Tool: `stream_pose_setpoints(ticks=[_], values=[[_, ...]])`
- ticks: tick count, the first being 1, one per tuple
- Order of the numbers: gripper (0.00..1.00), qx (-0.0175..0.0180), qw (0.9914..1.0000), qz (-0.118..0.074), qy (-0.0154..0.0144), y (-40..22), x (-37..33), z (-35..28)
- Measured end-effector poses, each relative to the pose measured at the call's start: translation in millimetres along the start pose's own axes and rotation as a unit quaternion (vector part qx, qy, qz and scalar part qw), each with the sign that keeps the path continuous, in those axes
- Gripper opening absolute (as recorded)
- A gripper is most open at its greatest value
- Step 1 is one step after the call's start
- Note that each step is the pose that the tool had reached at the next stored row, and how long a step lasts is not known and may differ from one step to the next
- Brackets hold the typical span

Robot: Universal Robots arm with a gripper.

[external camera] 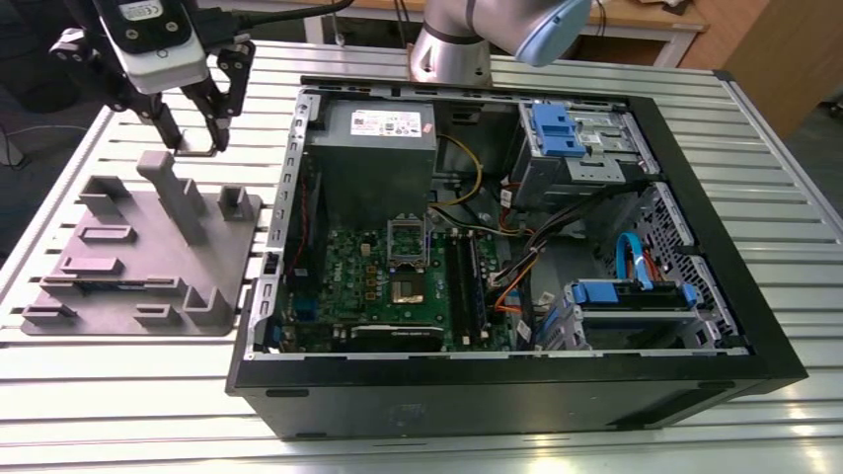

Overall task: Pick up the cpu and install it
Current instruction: 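Pick up the cpu and move it towards the insertion slot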

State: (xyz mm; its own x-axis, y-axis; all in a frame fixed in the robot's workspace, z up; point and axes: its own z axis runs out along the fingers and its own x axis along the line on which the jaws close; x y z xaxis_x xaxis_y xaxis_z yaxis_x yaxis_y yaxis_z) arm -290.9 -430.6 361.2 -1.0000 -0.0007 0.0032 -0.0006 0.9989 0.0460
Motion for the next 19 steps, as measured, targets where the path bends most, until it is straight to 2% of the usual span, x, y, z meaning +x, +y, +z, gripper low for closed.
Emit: stream_pose_setpoints(ticks=[9, 19], values=[[0.47, 0.0001, 1.0, 0.0, 0.0002, 0.0, -2.6, -0.3], [0.47, 0.0001, 1.0, 0.0, 0.0001, 0.0, -11.4, -0.2]])
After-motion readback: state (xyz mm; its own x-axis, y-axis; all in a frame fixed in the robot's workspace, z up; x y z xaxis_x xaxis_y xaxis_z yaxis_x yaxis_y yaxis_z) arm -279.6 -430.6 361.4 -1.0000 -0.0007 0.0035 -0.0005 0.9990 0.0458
